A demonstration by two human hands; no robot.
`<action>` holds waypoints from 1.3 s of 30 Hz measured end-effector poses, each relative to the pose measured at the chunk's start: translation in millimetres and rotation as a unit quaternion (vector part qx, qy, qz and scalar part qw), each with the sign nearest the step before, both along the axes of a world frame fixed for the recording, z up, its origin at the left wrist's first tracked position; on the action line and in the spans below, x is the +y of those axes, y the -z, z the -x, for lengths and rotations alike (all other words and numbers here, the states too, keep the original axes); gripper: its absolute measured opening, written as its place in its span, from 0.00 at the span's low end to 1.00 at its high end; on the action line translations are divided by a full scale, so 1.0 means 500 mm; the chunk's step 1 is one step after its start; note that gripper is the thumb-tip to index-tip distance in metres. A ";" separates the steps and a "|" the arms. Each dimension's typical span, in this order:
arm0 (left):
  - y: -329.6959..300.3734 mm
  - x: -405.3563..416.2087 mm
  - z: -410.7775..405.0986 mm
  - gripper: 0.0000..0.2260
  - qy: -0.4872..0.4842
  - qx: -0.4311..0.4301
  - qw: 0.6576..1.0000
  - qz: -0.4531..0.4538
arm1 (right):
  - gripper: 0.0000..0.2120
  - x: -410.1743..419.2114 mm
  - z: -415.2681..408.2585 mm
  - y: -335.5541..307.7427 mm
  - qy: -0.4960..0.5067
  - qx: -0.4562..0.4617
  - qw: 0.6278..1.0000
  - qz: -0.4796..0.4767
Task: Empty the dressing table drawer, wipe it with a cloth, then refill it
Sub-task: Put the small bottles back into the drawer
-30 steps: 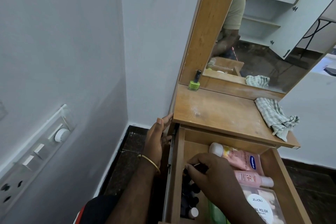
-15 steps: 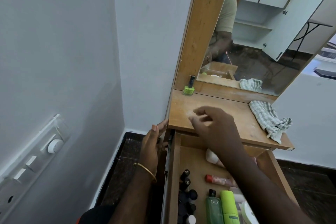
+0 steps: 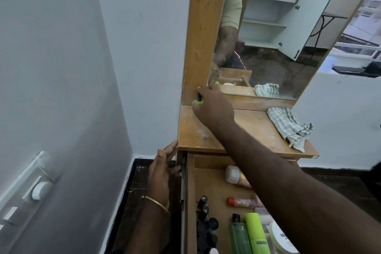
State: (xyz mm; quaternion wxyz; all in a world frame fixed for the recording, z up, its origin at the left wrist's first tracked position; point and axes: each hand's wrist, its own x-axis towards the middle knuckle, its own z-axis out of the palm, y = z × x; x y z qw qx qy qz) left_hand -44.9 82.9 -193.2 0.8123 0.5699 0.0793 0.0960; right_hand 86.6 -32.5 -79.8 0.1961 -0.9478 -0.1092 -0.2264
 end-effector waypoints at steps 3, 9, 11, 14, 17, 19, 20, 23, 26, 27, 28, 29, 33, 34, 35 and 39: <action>-0.001 -0.001 0.000 0.30 -0.001 -0.002 1.000 0.004 | 0.09 0.004 -0.012 -0.004 0.007 -0.003 0.999 -0.036; -0.004 -0.001 0.004 0.30 0.002 -0.003 1.000 0.005 | 0.11 0.007 -0.033 -0.008 0.010 -0.017 1.000 -0.018; -0.008 -0.002 0.004 0.30 0.006 -0.004 1.000 0.003 | 0.09 0.007 -0.038 -0.013 0.013 -0.009 0.999 -0.027; -0.011 -0.002 0.006 0.28 0.007 -0.005 1.000 0.006 | 0.05 0.002 -0.035 -0.018 0.011 0.008 0.999 -0.051; -0.012 -0.003 0.007 0.28 0.007 -0.002 1.000 0.004 | 0.03 -0.005 -0.012 -0.019 -0.006 -0.005 0.997 -0.071; -0.013 -0.004 0.008 0.28 0.007 0.003 1.000 0.003 | 0.03 -0.013 0.018 -0.017 -0.024 -0.019 0.996 -0.088; -0.014 -0.004 0.008 0.28 0.006 0.003 1.000 0.004 | 0.04 -0.018 0.037 -0.017 -0.033 -0.026 0.994 -0.099; -0.013 -0.003 0.008 0.28 0.008 0.001 1.000 0.006 | 0.04 -0.041 0.113 -0.013 -0.066 -0.040 0.988 -0.134; -0.013 -0.005 0.009 0.28 0.012 -0.003 1.000 0.006 | 0.06 -0.071 0.202 -0.003 -0.090 -0.026 0.984 -0.149; -0.012 -0.005 0.009 0.28 0.013 -0.005 1.000 0.007 | 0.06 -0.081 0.230 0.003 -0.090 -0.020 0.984 -0.154; -0.011 -0.005 0.009 0.28 0.014 -0.006 1.000 0.008 | 0.06 -0.091 0.254 0.012 -0.090 -0.014 0.983 -0.160; -0.010 -0.006 0.008 0.28 0.015 -0.007 1.000 0.009 | 0.06 -0.100 0.274 0.022 -0.089 -0.007 0.982 -0.164; -0.006 -0.006 0.009 0.29 0.017 -0.007 1.000 0.008 | 0.05 -0.121 0.310 0.080 -0.075 0.045 0.980 -0.178; -0.006 -0.006 0.009 0.30 0.017 -0.007 1.000 0.006 | 0.05 -0.123 0.312 0.094 -0.069 0.063 0.978 -0.188; -0.006 -0.006 0.009 0.30 0.018 -0.007 1.000 0.004 | 0.05 -0.124 0.312 0.106 -0.065 0.079 0.975 -0.196; -0.006 -0.007 0.009 0.34 0.019 -0.004 1.000 0.004 | 0.03 -0.119 0.313 0.144 -0.062 0.114 0.972 -0.193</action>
